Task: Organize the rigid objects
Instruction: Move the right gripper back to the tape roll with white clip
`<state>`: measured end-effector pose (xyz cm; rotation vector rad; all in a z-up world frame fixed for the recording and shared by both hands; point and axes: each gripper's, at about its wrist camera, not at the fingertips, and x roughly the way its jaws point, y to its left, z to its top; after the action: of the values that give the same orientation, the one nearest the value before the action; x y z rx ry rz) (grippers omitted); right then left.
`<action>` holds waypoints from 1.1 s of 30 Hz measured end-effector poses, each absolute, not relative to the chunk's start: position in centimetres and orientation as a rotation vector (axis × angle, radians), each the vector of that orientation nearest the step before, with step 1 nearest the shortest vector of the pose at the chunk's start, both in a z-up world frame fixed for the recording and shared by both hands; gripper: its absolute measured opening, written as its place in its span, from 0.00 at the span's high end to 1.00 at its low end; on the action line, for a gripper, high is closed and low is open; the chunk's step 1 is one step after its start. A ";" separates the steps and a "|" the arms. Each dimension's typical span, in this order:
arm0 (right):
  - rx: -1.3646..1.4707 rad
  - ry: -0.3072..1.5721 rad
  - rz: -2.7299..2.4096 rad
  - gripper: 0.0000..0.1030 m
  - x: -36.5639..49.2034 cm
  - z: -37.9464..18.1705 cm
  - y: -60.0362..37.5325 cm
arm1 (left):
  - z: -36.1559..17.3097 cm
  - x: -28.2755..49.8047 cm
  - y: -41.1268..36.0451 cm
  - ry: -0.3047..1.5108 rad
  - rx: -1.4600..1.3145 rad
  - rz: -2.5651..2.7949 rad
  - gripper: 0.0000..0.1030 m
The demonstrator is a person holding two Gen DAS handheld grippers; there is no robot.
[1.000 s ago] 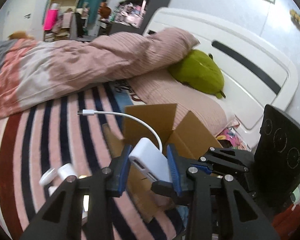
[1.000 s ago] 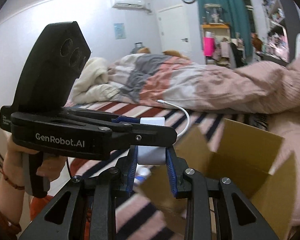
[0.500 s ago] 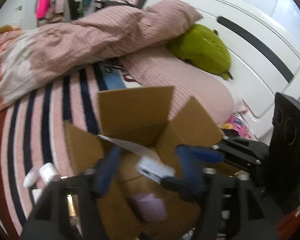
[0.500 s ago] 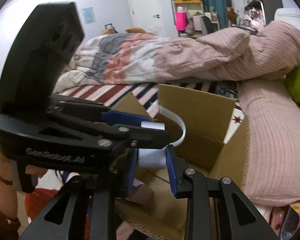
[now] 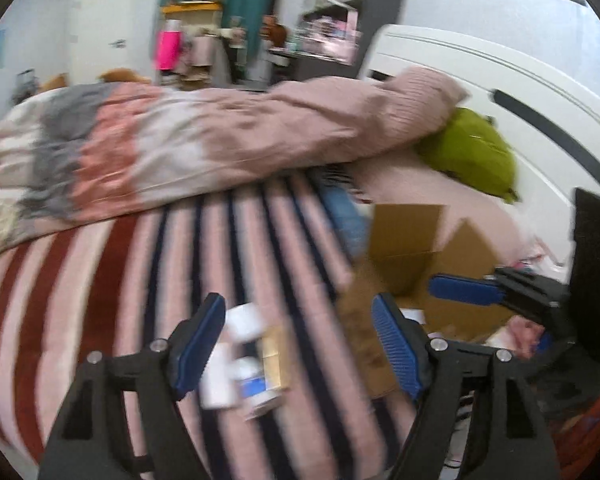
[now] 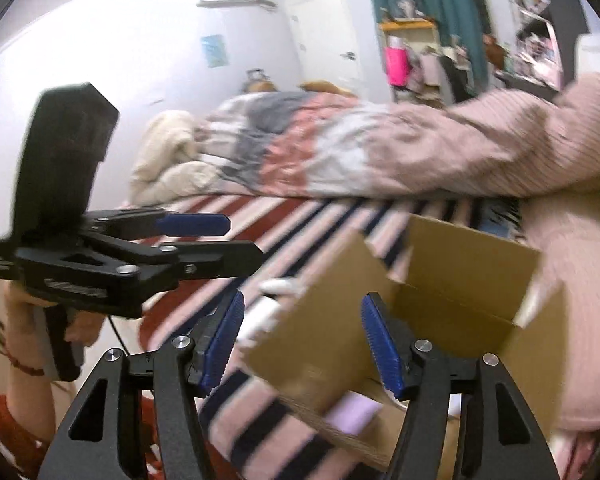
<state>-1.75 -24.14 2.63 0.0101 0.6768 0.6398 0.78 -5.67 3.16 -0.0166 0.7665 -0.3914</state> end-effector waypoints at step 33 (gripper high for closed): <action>-0.323 0.974 0.644 0.44 -0.9 -12.4 -10.0 | -8.6 -2.5 8.7 0.831 -0.168 -0.221 0.29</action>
<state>-0.86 -10.00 -12.39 -0.3232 0.9742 0.6439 -2.51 8.65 -8.62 -0.1678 0.8311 -0.2214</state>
